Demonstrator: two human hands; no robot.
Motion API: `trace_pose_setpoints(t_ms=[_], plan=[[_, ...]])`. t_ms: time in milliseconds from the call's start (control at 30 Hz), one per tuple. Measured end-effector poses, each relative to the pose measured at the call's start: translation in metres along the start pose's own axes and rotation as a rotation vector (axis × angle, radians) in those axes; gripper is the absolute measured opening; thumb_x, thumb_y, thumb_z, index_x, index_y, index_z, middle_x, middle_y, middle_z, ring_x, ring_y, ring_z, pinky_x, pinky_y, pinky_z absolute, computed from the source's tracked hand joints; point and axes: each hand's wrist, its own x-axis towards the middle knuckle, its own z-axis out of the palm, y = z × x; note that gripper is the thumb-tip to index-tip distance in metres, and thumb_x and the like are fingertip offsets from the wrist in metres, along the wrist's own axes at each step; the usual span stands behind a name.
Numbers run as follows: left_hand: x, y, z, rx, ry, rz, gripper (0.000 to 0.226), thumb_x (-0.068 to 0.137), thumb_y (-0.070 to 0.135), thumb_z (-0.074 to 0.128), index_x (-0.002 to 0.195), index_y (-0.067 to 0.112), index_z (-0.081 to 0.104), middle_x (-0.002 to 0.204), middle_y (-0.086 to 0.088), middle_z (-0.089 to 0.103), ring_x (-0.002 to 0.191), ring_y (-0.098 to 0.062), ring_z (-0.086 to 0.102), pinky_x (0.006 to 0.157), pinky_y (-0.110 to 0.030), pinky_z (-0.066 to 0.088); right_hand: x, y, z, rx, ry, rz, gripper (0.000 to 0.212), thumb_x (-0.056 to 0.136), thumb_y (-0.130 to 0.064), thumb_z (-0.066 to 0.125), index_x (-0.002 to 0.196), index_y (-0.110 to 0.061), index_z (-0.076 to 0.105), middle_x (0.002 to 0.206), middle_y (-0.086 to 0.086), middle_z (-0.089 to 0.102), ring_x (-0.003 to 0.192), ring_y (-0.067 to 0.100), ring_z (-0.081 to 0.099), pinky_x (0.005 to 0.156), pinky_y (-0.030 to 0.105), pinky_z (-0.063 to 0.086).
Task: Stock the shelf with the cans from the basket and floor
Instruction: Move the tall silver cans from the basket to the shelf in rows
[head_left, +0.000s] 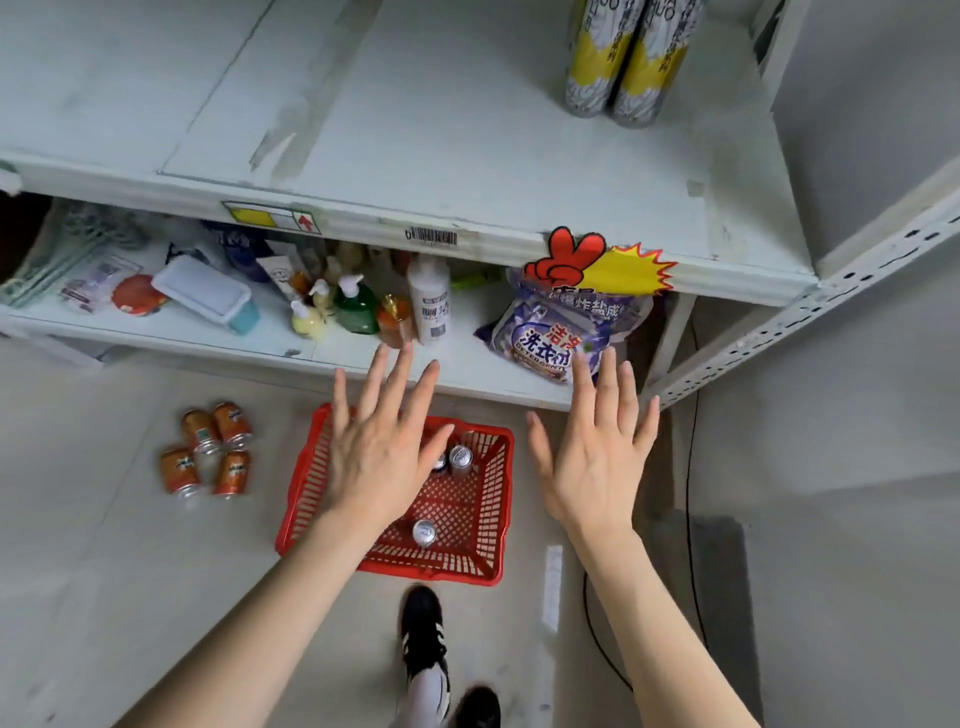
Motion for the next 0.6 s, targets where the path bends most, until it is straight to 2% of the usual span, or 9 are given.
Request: trace_pose_setpoints(t_ms=[167, 367, 533, 600], plan=[[-0.081, -0.009, 0.031, 0.018, -0.109, -0.057, 0.064, 0.092, 0.054, 0.033, 0.145, 0.018, 0.036, 0.155, -0.010, 0.029, 0.145, -0.030, 0.019, 0.115, -0.059, 0.011, -0.074, -0.004, 0.025, 0.013, -0.165, -0.015, 0.071, 0.093, -0.057, 0.035, 0.147, -0.012, 0.038, 0.157, 0.015, 0.032, 0.145, 0.033, 0.028, 0.116, 0.057, 0.016], [-0.136, -0.028, 0.075, -0.021, -0.223, -0.056, 0.065, 0.090, 0.054, 0.032, 0.142, 0.015, 0.043, 0.153, -0.009, 0.033, 0.143, -0.030, 0.027, 0.110, -0.063, 0.024, -0.138, -0.012, 0.061, -0.002, -0.329, 0.020, 0.072, 0.091, -0.057, 0.032, 0.145, -0.010, 0.043, 0.154, 0.015, 0.037, 0.143, 0.033, 0.033, 0.115, 0.057, 0.021], [-0.153, -0.050, 0.127, -0.031, -0.275, -0.012, 0.065, 0.087, 0.048, 0.059, 0.141, 0.016, 0.045, 0.152, -0.009, 0.035, 0.141, -0.030, 0.030, 0.109, -0.062, 0.028, -0.168, -0.019, 0.107, -0.011, -0.386, 0.053, 0.073, 0.092, -0.058, 0.032, 0.143, -0.008, 0.044, 0.153, 0.016, 0.039, 0.141, 0.034, 0.037, 0.113, 0.057, 0.025], [-0.155, -0.056, 0.150, -0.036, -0.294, 0.012, 0.067, 0.084, 0.047, 0.064, 0.140, 0.015, 0.046, 0.149, -0.010, 0.040, 0.139, -0.031, 0.034, 0.107, -0.062, 0.030, -0.175, -0.019, 0.130, -0.020, -0.402, 0.066, 0.073, 0.093, -0.058, 0.033, 0.145, -0.008, 0.042, 0.153, 0.016, 0.038, 0.142, 0.034, 0.035, 0.114, 0.056, 0.023]])
